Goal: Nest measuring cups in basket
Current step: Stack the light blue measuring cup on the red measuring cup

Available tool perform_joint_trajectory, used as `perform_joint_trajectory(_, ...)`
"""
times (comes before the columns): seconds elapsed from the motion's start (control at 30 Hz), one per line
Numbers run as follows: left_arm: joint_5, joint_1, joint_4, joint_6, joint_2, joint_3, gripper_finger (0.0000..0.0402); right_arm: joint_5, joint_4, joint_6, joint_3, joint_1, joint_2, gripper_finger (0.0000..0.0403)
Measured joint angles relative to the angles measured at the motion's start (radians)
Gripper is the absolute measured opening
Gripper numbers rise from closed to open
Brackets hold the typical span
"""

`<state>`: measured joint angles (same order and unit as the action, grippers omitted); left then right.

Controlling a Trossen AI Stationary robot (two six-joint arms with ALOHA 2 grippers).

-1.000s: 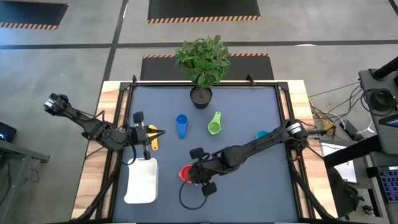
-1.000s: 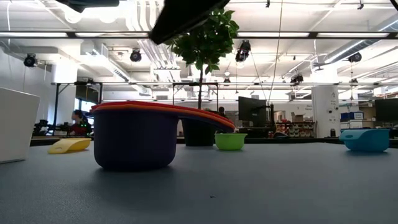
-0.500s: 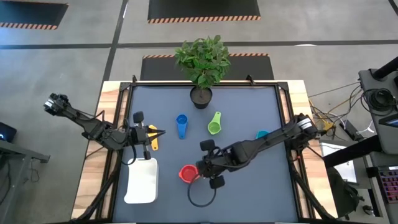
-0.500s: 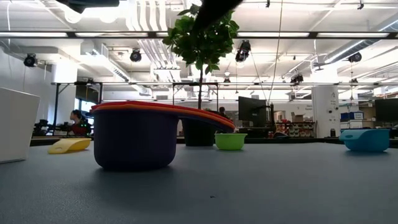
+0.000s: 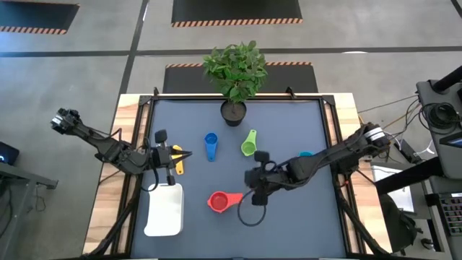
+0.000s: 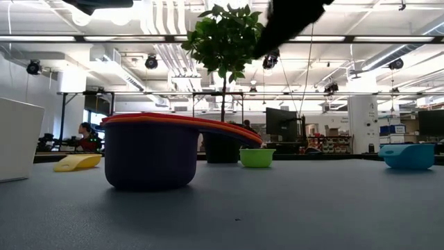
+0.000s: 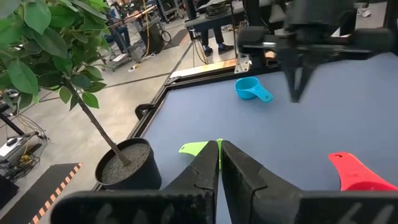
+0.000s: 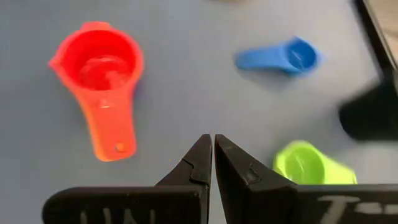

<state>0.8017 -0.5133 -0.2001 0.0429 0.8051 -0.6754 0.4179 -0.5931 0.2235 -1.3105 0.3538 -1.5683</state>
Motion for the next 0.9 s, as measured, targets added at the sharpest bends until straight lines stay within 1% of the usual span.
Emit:
perform_joint_trajectory(0.17, 0.0, 0.0, 0.0, 0.0, 0.001, 0.0, 0.0, 0.002, -0.007, 0.239, 0.118, -0.043, 0.09, 0.0008)
perform_joint_trajectory(0.23, 0.0, 0.0, 0.0, 0.0, 0.001, 0.0, 0.0, 0.002, -0.029, 0.3, 0.165, -0.057, 0.126, 0.0008)
perform_joint_trajectory(0.3, 0.0, 0.0, -0.001, 0.0, 0.001, 0.0, 0.0, 0.005, -0.035, 0.339, 0.213, -0.062, 0.16, 0.0008)
perform_joint_trajectory(0.5, 0.0, 0.0, -0.001, 0.0, 0.001, 0.0, 0.0, 0.004, -0.039, 0.361, 0.374, -0.062, 0.284, 0.0008)
perform_joint_trajectory(0.63, 0.0, 0.0, 0.0, 0.0, 0.001, 0.0, 0.0, 0.057, -0.041, 0.424, 0.467, -0.062, 0.362, 0.0008)
perform_joint_trajectory(0.7, 0.0, 0.0, 0.0, 0.0, 0.001, 0.0, 0.0, 0.098, -0.038, 0.474, 0.5, -0.062, 0.389, 0.0009)
perform_joint_trajectory(0.77, 0.0, 0.0, 0.0, 0.0, 0.001, 0.0, 0.0, 0.13, -0.04, 0.489, 0.518, -0.065, 0.404, 0.0009)
perform_joint_trajectory(0.9, 0.0, 0.0, 0.0, 0.0, 0.001, 0.0, 0.0, 0.133, -0.045, 0.715, 0.519, -0.074, 0.411, 0.0009)
